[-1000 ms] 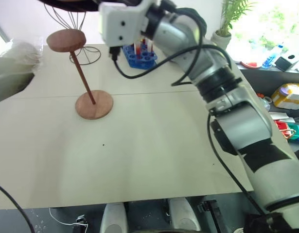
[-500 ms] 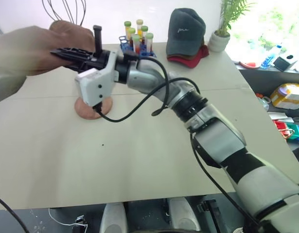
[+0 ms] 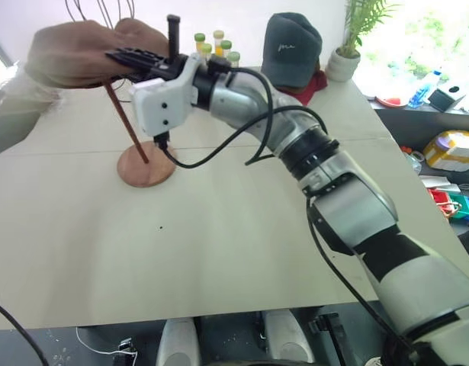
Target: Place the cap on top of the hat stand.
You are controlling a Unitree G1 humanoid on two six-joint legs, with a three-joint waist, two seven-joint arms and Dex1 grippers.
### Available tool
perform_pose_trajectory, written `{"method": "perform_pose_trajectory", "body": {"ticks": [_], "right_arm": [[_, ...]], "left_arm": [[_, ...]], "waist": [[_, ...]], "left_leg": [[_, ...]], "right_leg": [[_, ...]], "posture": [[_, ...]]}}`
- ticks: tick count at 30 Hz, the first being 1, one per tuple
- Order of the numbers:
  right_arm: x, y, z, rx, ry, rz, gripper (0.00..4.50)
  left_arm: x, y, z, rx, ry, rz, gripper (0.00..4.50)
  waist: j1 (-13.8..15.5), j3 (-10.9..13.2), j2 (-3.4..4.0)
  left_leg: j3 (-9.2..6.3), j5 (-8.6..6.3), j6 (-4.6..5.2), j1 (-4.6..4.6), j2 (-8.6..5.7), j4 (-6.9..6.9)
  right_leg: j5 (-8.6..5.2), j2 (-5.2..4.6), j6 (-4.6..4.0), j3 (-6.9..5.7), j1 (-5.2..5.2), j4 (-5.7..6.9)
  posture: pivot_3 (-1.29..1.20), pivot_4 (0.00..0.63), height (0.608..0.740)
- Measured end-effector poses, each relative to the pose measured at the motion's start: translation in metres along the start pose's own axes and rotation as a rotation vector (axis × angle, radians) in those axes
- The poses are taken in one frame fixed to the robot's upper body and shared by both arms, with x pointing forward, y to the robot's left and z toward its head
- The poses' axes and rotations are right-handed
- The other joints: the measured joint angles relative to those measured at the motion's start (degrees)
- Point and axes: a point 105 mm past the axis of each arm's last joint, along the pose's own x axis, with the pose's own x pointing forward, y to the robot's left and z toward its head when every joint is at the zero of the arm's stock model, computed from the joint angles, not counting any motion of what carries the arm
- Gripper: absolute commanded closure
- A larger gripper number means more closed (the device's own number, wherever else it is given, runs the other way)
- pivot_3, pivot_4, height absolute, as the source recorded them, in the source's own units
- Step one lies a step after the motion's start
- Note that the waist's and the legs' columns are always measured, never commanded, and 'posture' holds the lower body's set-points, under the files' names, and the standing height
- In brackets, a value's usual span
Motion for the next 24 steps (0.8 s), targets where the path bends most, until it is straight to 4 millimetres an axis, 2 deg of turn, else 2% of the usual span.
{"method": "perform_pose_trajectory", "body": {"ticks": [6,11,14,20,24], "right_arm": [[-0.019,0.027,-0.001,0.038,0.012,0.039,4.43],[-0.020,0.039,0.001,0.051,0.019,0.072,4.43],[-0.020,0.041,-0.001,0.057,0.038,0.085,3.14],[-0.022,0.047,0.000,0.072,0.037,0.106,0.10],[-0.027,0.042,0.009,0.043,-0.011,0.087,0.10]], "left_arm": [[0.000,0.003,0.003,0.001,-0.012,-0.008,0.00],[0.006,0.003,0.004,0.005,-0.015,-0.028,0.00],[0.008,0.002,0.004,0.012,-0.008,-0.037,0.00],[0.011,0.004,0.002,0.007,-0.005,-0.044,0.00],[0.017,0.002,-0.003,0.004,0.014,-0.069,0.00]], "waist": [[0.02,0.00,-0.01],[-0.02,0.01,-0.01],[0.00,0.01,-0.01],[0.06,0.01,-0.02],[0.09,0.01,-0.02]], "left_leg": [[0.01,0.01,-0.01,0.00,0.00,0.00],[0.01,0.02,-0.03,-0.01,0.00,0.01],[0.01,0.02,-0.03,0.00,0.00,0.00],[0.01,0.03,-0.04,-0.01,0.00,0.01],[0.01,0.03,-0.04,-0.02,0.00,0.01]], "right_leg": [[0.01,0.00,0.02,0.00,0.00,0.00],[0.02,0.01,0.04,0.00,-0.01,0.00],[0.02,0.01,0.03,0.00,-0.01,0.01],[0.01,0.01,0.02,0.00,0.00,0.00],[0.01,0.01,0.03,0.00,-0.01,0.00]], "posture": [[0.00,0.150,0.728],[0.00,0.150,0.728],[0.00,0.150,0.728],[0.00,0.150,0.728],[0.00,0.150,0.728]]}}
